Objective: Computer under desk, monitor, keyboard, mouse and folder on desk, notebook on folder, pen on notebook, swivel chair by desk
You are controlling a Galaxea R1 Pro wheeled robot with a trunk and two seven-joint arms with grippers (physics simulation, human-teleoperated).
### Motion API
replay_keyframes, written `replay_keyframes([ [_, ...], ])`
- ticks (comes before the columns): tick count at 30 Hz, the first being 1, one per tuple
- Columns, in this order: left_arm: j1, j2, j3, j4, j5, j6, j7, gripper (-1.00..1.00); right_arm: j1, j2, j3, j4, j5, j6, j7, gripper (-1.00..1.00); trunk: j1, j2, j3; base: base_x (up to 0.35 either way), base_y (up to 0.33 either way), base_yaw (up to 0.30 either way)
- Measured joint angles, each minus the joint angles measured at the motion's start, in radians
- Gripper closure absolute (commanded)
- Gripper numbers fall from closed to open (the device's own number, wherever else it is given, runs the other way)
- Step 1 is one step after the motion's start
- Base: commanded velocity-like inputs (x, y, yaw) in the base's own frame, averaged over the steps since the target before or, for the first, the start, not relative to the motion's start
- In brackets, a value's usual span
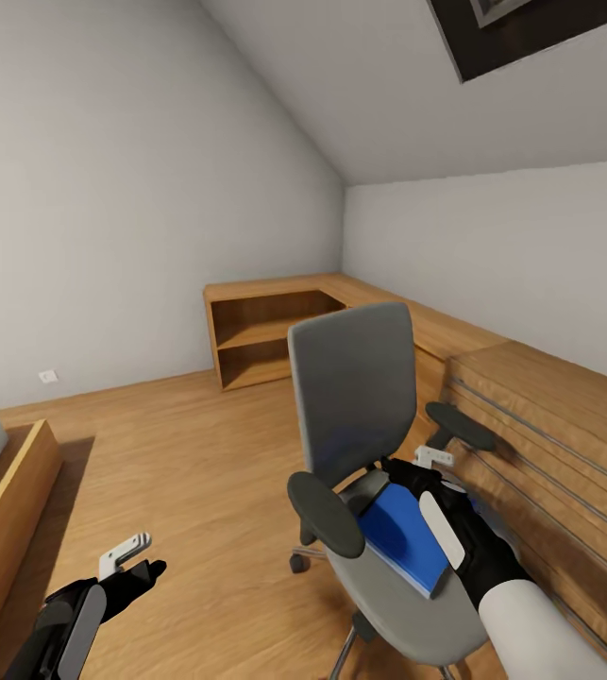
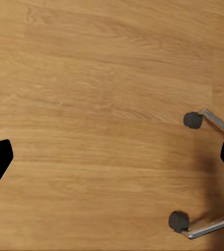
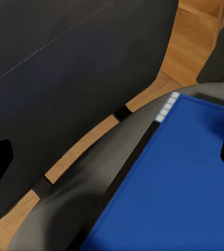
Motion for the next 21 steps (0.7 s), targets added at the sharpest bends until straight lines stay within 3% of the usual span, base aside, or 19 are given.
replay_keyframes([
  [21, 0.000, 0.001, 0.001, 0.000, 0.000, 0.000, 0.001, -1.00, 0.000, 0.002, 0.003, 0.000, 0.007, 0.001, -0.005, -1.00, 0.081, -0.147, -0.066, 0.000, 0.000, 0.000],
])
